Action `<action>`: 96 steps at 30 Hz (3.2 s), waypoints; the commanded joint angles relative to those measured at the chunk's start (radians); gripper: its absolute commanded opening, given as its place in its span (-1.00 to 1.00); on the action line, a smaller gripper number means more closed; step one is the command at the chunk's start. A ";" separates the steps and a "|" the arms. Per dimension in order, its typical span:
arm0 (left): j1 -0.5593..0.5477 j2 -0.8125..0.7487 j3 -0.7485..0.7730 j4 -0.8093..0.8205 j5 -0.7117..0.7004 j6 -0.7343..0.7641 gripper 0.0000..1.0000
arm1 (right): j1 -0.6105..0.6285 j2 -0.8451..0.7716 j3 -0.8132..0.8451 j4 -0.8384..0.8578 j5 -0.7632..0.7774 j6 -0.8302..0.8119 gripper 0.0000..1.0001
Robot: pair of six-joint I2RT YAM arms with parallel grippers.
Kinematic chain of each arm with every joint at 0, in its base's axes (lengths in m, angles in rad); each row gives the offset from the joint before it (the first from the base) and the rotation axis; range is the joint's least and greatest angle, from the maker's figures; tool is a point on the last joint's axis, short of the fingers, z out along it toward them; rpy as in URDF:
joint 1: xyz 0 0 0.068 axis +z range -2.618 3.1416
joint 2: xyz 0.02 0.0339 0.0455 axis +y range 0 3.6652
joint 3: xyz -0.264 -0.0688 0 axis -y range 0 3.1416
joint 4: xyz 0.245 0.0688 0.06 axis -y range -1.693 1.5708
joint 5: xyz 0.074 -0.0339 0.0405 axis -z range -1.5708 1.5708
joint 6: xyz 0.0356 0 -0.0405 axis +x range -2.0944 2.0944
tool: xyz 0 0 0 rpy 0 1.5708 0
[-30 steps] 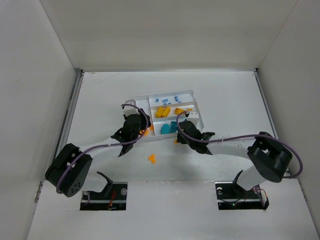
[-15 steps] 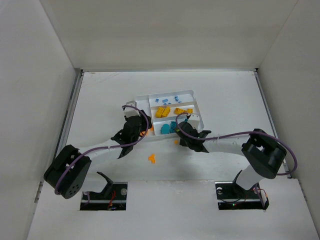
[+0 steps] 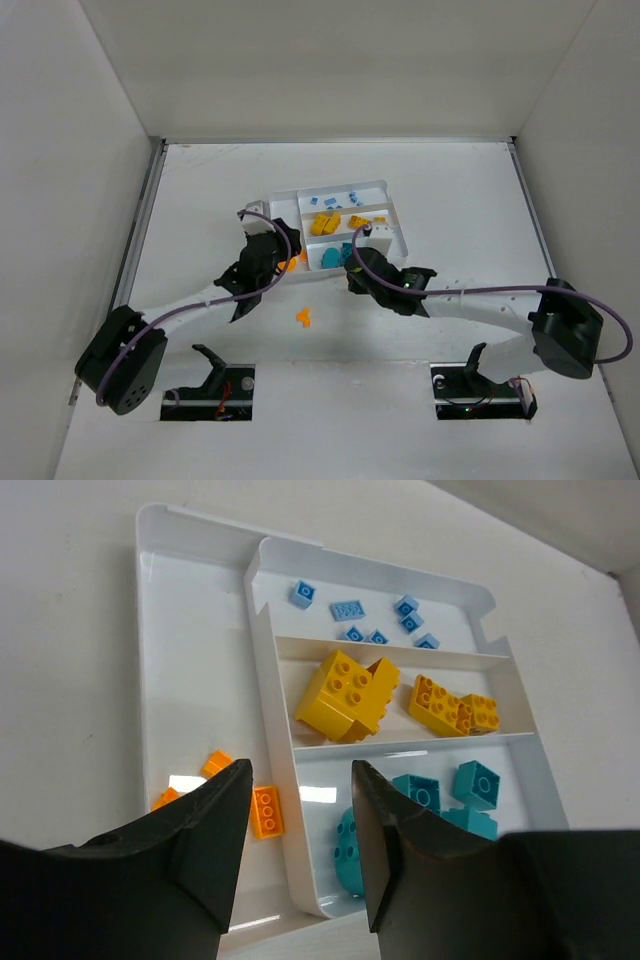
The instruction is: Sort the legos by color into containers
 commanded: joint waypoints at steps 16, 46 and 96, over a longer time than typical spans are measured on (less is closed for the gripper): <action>-0.096 -0.713 -0.111 -0.883 -0.056 -0.251 -0.56 | -0.033 0.488 0.454 0.384 -0.205 -0.220 -0.17; -0.697 -0.025 0.056 -0.900 -0.383 -0.747 -0.16 | -0.099 -0.101 -0.043 0.397 -0.110 -0.247 0.04; -0.013 0.158 0.266 -0.235 0.044 -0.096 -0.83 | -0.259 -0.161 -0.173 0.442 -0.194 -0.264 -0.11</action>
